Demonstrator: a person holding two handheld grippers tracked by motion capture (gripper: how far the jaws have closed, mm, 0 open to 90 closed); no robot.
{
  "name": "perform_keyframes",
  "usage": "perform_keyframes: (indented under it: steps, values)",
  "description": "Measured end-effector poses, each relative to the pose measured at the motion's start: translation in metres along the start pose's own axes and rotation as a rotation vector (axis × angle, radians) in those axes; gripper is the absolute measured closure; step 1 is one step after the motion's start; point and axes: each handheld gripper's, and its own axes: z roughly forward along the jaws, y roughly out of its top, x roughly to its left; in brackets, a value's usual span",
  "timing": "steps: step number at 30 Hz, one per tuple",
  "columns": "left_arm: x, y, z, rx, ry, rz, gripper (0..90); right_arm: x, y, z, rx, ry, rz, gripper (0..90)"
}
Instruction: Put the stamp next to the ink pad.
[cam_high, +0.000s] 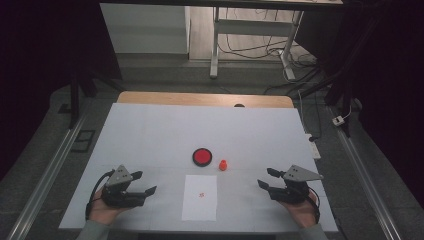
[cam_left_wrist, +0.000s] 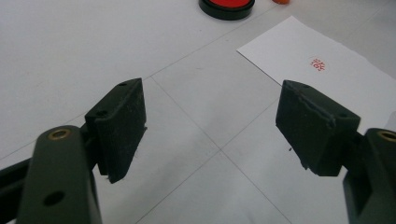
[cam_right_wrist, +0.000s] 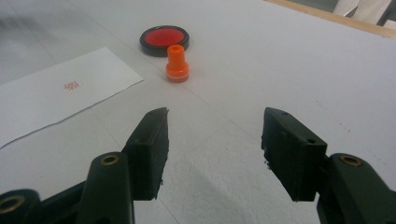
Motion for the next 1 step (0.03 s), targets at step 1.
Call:
perform_keyframes:
  steps: [1]
  values:
    - [0.0002,0.0000,0.0001,-0.001,0.000,-0.001,24.2,-0.0001,0.0000,0.0000,-0.001,0.000,-0.001,41.0]
